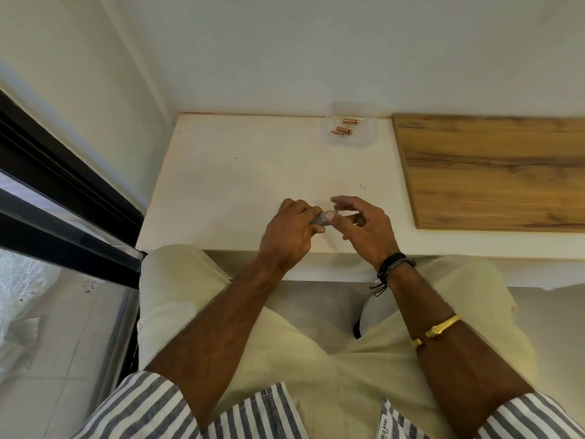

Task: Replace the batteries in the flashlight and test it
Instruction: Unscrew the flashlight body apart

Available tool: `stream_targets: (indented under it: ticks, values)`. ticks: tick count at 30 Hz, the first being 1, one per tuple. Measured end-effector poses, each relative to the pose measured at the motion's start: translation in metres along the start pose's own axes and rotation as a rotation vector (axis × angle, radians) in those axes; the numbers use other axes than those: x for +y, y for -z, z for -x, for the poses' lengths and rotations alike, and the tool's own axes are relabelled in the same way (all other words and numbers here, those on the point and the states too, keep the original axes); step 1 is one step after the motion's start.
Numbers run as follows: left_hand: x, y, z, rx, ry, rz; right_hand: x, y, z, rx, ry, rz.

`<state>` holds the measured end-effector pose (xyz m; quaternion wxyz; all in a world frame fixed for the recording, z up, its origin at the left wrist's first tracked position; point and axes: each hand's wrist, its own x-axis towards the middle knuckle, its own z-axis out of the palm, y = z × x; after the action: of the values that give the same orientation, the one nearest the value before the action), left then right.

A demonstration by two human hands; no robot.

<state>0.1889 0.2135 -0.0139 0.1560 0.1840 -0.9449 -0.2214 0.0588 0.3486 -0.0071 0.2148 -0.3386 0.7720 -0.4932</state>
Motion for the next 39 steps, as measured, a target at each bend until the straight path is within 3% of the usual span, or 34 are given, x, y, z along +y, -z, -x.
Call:
stream_targets:
  ticks: [12,17,29,33,39]
  values:
    - [-0.001,-0.004,-0.001,-0.057,0.043,0.011,0.007,0.001,-0.002,0.002,0.152,0.046]
    - [-0.001,-0.005,-0.002,-0.053,0.041,-0.006,0.003,0.002,-0.002,0.003,0.070,0.024]
    - [0.000,-0.005,-0.006,-0.102,0.085,0.020,0.005,0.006,-0.003,0.040,0.135,-0.014]
    - [-0.002,-0.003,-0.006,-0.099,0.108,0.056,0.009,0.007,-0.007,0.109,0.044,-0.105]
    - [-0.004,-0.004,-0.006,-0.033,0.144,0.173,0.026,0.007,-0.022,0.354,-0.130,-0.118]
